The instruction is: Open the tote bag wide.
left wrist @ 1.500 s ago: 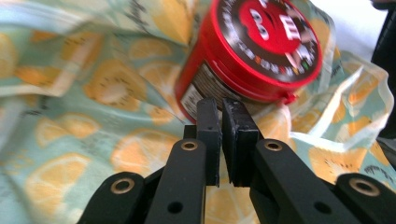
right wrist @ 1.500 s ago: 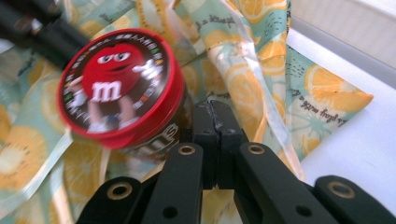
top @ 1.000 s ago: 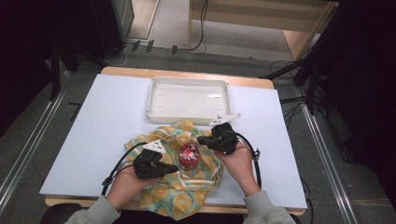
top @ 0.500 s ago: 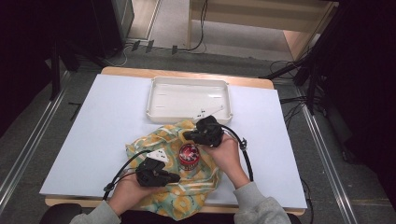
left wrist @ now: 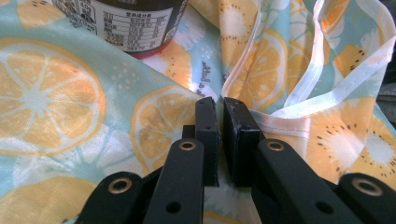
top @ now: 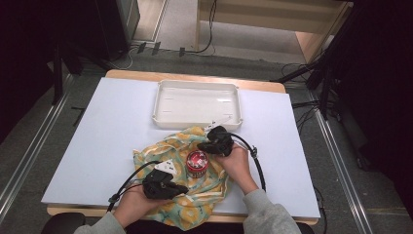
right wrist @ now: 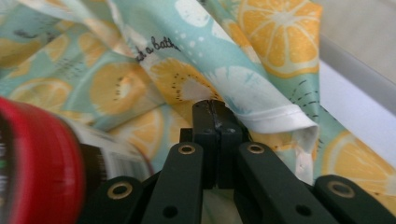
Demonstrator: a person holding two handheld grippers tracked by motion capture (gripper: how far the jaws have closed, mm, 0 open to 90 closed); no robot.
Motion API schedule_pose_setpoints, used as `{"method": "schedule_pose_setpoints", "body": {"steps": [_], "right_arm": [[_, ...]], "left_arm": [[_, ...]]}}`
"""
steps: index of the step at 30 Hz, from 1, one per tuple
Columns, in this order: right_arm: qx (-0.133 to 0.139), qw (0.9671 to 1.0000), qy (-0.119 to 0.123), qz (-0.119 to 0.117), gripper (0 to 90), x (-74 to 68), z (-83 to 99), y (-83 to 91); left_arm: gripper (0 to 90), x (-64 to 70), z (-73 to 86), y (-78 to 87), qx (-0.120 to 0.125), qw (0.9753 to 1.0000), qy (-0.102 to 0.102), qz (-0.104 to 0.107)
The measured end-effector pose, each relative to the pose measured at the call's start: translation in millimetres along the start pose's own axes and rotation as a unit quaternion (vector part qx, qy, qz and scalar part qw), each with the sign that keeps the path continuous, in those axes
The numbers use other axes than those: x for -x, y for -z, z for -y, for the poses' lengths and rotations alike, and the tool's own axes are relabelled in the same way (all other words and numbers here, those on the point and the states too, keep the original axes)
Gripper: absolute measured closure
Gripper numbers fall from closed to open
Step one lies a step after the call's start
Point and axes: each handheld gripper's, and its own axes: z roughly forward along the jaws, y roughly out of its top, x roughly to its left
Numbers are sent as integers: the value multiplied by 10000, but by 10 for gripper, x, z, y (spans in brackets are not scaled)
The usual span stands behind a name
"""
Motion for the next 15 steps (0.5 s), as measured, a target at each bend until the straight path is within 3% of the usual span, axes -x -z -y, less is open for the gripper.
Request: {"method": "schedule_pose_setpoints", "body": {"steps": [11, 15], "right_arm": [[129, 9985, -239, 473, 900, 171, 46, 63], [178, 9982, -270, 514, 900, 177, 62, 70]], "left_arm": [[847, 61, 12, -12, -67, 9999, -82, 54], [845, 71, 12, -11, -114, 9998, -95, 94]]}}
